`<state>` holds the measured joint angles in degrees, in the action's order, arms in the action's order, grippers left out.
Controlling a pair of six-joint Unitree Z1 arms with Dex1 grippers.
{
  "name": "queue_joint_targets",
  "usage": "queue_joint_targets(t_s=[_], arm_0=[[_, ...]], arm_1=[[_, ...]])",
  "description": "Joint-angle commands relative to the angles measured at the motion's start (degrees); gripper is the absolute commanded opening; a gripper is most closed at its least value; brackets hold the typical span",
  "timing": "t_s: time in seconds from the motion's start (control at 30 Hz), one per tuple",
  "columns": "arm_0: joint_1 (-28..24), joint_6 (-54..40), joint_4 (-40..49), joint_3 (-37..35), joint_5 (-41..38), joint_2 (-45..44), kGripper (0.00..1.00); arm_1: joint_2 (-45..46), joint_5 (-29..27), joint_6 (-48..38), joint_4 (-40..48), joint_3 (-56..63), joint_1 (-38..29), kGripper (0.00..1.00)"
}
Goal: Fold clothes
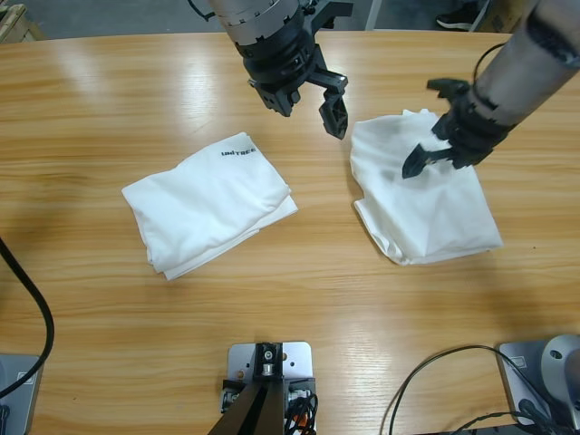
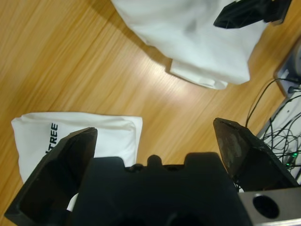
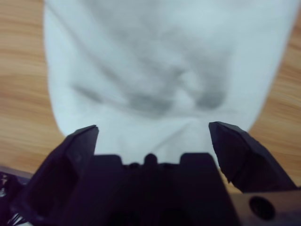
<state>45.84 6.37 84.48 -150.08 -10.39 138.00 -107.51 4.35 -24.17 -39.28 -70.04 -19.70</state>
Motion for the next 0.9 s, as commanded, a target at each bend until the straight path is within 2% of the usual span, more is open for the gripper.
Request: queue_joint_targets(t_s=[0.03, 0.33, 0.5, 0.63, 0.73, 0.8, 0.9], arm_0=[[0.66, 1.1, 2.13, -11.02, 1.16, 2.82, 0.968], [0.66, 1.1, 3.17, -11.02, 1.33, 2.01, 0.968], [0.66, 1.1, 3.52, -11.11, 1.33, 2.19, 0.968], [0.66, 1.1, 3.59, -11.28, 1.33, 2.27, 0.968], [0.66, 1.1, 4.05, -11.28, 1.33, 2.1, 0.968], [0.66, 1.42, 4.63, -11.37, 1.33, 2.1, 0.968], [0.66, 5.92, 5.08, -11.6, 1.33, 1.92, 0.968]], arm_1=[[-10.21, 0.61, 5.03, 4.67, 1.91, -1.74, 0.945], [-13.94, 0.72, 23.06, 10.89, 2.26, -2.25, 0.945], [-14.75, 3.79, 40.01, 10.98, 2.12, -3.01, 0.945], [-14.75, 5.18, 52.05, 10.98, 3.44, -6.84, 0.945], [-13.6, 2.12, 58.36, 10.7, 3.93, -10.95, 0.945], [-12.3, -0.55, 60.26, 10.5, 4.6, -11.76, 0.919], [-5.43, 0.03, 59.38, 11.93, 6.74, -10.97, 0.902]])
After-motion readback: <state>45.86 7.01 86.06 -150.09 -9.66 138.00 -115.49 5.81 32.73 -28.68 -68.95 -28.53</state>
